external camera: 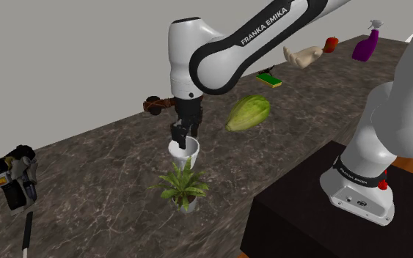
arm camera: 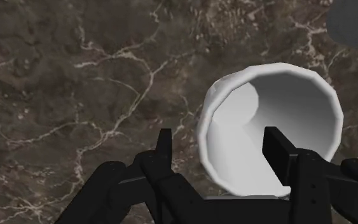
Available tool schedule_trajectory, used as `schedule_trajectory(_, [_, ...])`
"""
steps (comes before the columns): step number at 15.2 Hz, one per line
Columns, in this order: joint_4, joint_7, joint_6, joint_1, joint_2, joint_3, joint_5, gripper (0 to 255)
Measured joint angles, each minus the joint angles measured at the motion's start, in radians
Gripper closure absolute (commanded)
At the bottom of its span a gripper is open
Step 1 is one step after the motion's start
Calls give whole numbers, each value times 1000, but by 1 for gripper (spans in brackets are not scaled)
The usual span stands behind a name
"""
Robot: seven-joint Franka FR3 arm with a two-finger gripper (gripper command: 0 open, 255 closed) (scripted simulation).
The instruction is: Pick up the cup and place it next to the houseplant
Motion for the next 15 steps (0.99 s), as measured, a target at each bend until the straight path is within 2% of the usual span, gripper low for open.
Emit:
schedule_trajectory(4, [0, 0, 0, 0, 0, 0, 0, 0])
schedule_trajectory(10, [53, -9, -114, -9, -63, -6, 13, 0])
schedule_trajectory(15, [54, -11, -122, -10, -68, -7, 14, 0])
